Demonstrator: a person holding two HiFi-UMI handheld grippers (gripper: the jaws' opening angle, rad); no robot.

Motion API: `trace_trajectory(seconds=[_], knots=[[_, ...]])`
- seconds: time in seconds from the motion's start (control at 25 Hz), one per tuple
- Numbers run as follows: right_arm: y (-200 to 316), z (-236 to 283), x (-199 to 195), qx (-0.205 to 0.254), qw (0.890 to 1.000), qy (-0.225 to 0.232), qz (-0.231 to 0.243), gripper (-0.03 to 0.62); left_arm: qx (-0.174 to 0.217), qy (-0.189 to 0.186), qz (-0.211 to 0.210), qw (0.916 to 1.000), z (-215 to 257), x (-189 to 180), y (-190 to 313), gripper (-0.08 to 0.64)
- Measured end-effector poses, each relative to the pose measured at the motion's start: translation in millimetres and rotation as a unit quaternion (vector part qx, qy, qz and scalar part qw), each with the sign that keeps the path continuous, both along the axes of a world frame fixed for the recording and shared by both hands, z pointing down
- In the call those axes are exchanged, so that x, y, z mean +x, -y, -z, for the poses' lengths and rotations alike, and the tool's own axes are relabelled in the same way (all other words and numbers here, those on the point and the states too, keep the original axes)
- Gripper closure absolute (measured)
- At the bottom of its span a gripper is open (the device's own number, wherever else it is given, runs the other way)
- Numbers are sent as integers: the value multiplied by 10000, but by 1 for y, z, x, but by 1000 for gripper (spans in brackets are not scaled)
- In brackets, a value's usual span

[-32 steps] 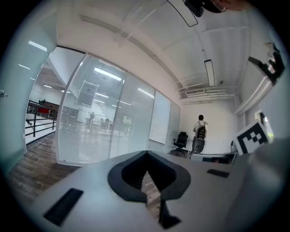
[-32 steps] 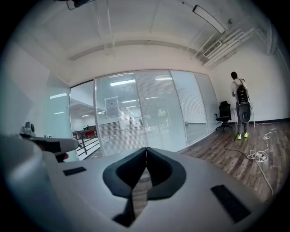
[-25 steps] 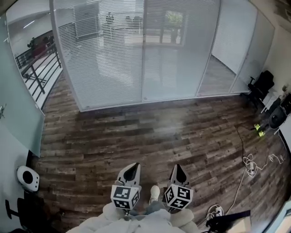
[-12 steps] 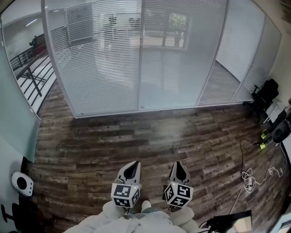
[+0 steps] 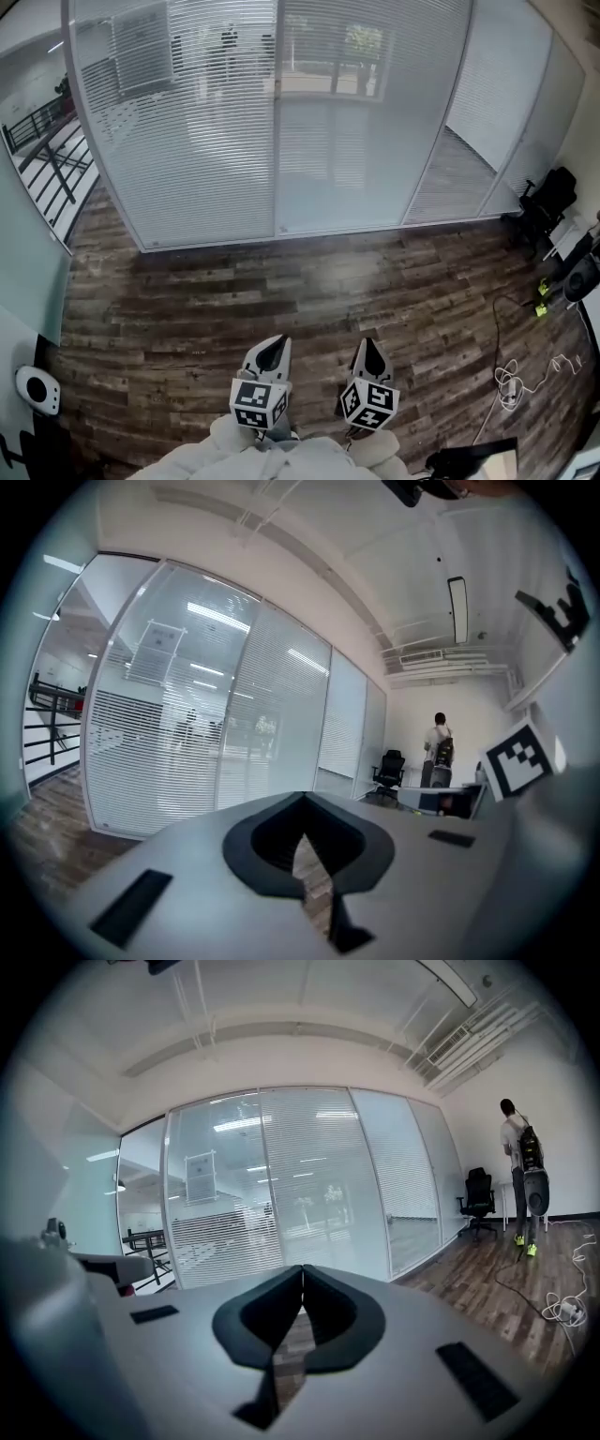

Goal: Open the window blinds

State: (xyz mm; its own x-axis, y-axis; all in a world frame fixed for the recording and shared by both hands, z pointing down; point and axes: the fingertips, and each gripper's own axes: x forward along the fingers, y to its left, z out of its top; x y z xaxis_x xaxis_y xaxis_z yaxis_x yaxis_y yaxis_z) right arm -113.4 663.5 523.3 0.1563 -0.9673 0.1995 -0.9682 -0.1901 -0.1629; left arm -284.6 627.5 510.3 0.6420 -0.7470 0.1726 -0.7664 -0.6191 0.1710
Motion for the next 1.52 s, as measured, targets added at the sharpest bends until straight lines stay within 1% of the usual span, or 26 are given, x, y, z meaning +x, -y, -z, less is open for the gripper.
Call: trace_trajectory(seconds=[0.2,0.36,0.76,1.04,1.2,1.36,1.52], knots=[[46,-9,4,-56,9999,32,126,578,5,4,37,10000,-3,14,49,561],[92,-16,20,-102,9999,43,55,578,19,17,-12,10000,-8,29,96,561],[255,3,53,61,9999,-74,58,578,122,-47,-73,9999,3,63,258,562],[351,20,63,73,9997,-238,85,578,91,-232,-138,9996,10,78,357,562],[384,17,71,9,9996,-283,-13,578,9,-240,-243,9994,4,88,392,561],[410,11,72,-47,9996,-277,-29,578,-120,-156,-314,9993,-8,93,417,561],[440,2,86,-82,9998,-188,-41,578,-189,-48,-332,9993,-17,106,443,562]])
